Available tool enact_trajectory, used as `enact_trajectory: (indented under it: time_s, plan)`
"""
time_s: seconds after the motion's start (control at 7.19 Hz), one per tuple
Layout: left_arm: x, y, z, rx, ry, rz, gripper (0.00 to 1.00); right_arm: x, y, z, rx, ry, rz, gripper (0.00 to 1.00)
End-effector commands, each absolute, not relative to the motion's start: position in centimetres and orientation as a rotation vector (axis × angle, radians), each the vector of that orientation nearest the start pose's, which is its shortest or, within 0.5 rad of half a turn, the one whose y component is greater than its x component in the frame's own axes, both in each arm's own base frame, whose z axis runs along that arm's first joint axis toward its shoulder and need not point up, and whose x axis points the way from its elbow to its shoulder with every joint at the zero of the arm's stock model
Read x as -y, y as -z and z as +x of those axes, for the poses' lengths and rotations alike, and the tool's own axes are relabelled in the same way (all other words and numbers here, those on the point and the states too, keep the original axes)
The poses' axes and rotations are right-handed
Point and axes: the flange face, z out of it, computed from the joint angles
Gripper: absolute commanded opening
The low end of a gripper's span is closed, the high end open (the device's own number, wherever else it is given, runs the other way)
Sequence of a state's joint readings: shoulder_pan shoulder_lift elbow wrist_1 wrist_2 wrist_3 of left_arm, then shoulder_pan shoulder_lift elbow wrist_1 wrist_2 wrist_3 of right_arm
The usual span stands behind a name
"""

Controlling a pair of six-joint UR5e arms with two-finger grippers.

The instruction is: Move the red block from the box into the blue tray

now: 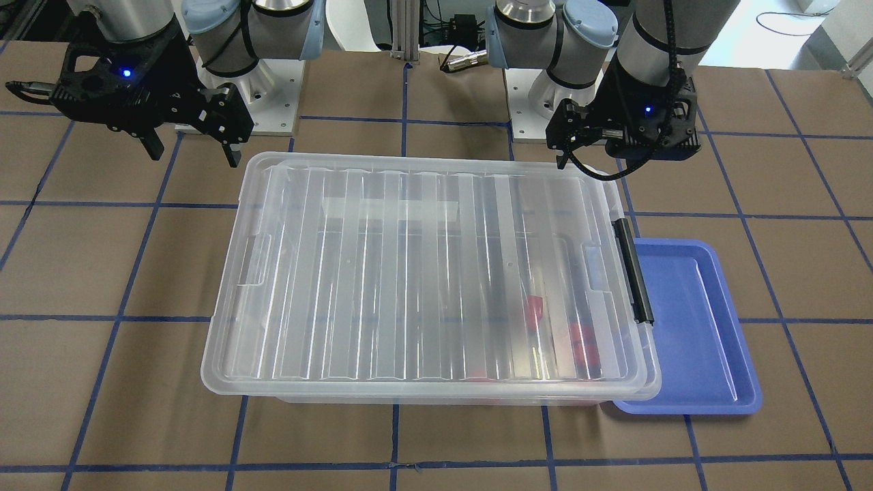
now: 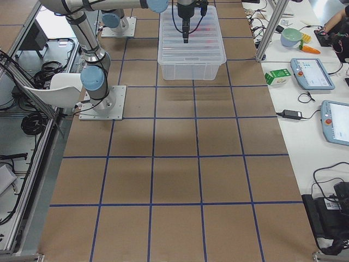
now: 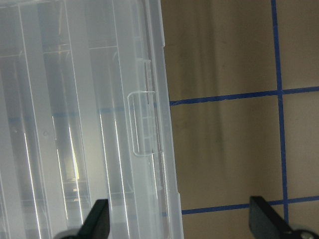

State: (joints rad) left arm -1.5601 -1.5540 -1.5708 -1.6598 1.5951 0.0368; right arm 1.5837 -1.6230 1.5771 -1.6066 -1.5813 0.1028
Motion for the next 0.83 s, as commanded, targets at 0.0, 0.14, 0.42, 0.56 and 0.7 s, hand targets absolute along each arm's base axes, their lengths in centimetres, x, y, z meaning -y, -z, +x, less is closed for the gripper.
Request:
enact_trajectory:
  time_s: [0.0, 0.14, 0.42, 0.56, 0.7]
  plan:
    - [47.88, -48.77, -12.59, -3.118, -0.111, 0.042, 1.0, 47.53, -51.3, 13.81, -3.142, 0.126, 0.143, 0.96]
    - [47.86, -48.76, -12.59, -3.118, -0.113, 0.042, 1.0, 47.51, -51.3, 13.89, -3.14, 0.126, 0.143, 0.96]
    - [48.03, -48.55, -12.6, -3.119, -0.118, 0.04, 1.0, 47.61, -51.26, 13.82, -3.14, 0.128, 0.143, 0.98]
    - [47.91, -48.68, -12.57, -3.116, -0.116, 0.042, 1.0, 47.71, -51.1, 13.79, -3.144, 0.122, 0.141, 1.0]
    - [47.98, -48.62, -12.6, -3.119, -0.116, 0.042, 1.0, 47.73, -51.0, 13.69, -3.155, 0.116, 0.139, 1.0]
